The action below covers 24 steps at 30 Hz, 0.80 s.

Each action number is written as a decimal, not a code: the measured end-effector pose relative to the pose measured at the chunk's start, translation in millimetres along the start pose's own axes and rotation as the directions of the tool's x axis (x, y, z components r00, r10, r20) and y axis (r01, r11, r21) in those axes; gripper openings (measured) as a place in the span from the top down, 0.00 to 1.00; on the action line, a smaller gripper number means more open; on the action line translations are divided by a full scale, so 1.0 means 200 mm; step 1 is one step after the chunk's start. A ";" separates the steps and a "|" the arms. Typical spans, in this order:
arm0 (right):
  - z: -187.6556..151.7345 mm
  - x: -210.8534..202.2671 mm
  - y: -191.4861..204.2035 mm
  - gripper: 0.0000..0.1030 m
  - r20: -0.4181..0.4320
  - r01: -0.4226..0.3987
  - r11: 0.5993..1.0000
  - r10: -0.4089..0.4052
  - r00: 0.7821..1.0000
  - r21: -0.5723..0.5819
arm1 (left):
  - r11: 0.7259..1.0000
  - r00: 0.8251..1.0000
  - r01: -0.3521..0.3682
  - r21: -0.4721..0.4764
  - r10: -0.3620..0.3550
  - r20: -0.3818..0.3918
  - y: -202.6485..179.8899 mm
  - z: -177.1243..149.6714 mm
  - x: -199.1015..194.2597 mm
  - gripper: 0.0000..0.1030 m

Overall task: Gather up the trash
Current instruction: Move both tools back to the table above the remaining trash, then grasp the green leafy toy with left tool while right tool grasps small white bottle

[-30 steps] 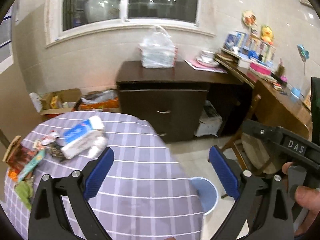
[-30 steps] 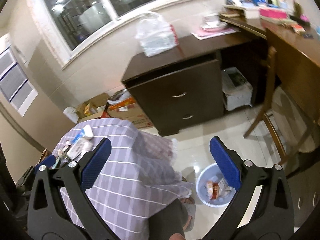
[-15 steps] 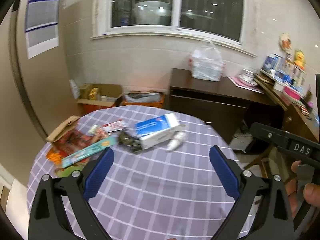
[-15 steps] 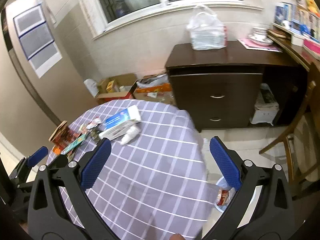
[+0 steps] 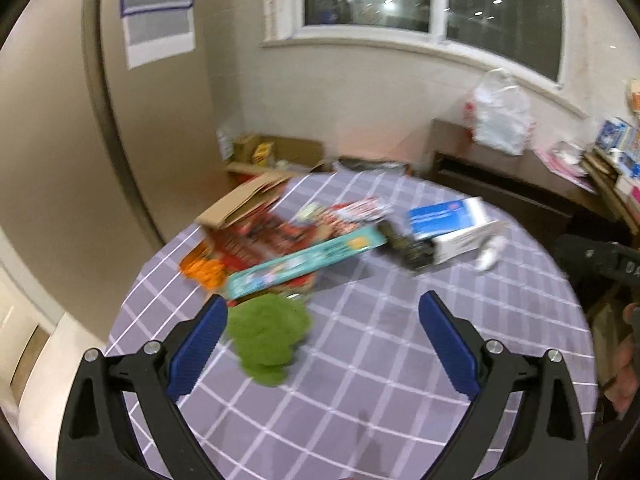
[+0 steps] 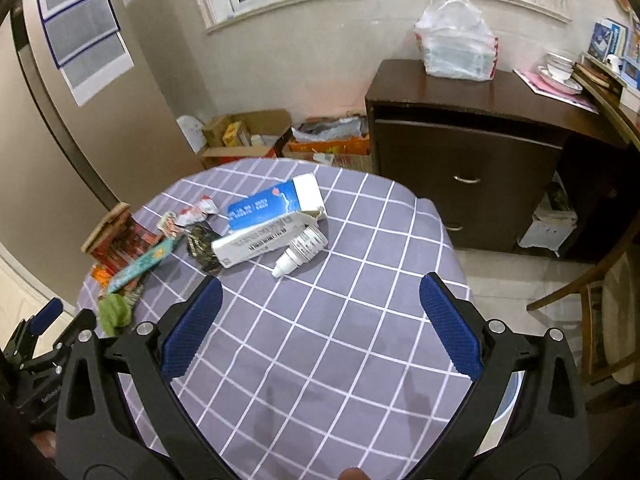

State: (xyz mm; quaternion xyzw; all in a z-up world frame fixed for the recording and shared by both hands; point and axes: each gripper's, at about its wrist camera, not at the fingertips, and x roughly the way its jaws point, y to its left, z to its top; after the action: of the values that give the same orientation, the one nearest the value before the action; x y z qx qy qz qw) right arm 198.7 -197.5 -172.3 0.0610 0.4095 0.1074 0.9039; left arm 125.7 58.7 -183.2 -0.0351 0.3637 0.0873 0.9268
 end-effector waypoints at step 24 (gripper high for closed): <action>0.06 0.59 0.19 0.61 -0.104 0.044 0.987 -0.060 0.993 -0.153 | 0.999 0.987 -0.013 -0.038 0.007 -0.161 0.20 -0.10 0.37 0.66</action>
State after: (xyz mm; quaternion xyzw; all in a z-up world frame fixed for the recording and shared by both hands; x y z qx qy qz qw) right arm 278.8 -131.4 -242.7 -0.0238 0.4503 0.1172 0.8848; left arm 158.1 105.7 -248.1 -0.0582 0.4354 0.0958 0.8932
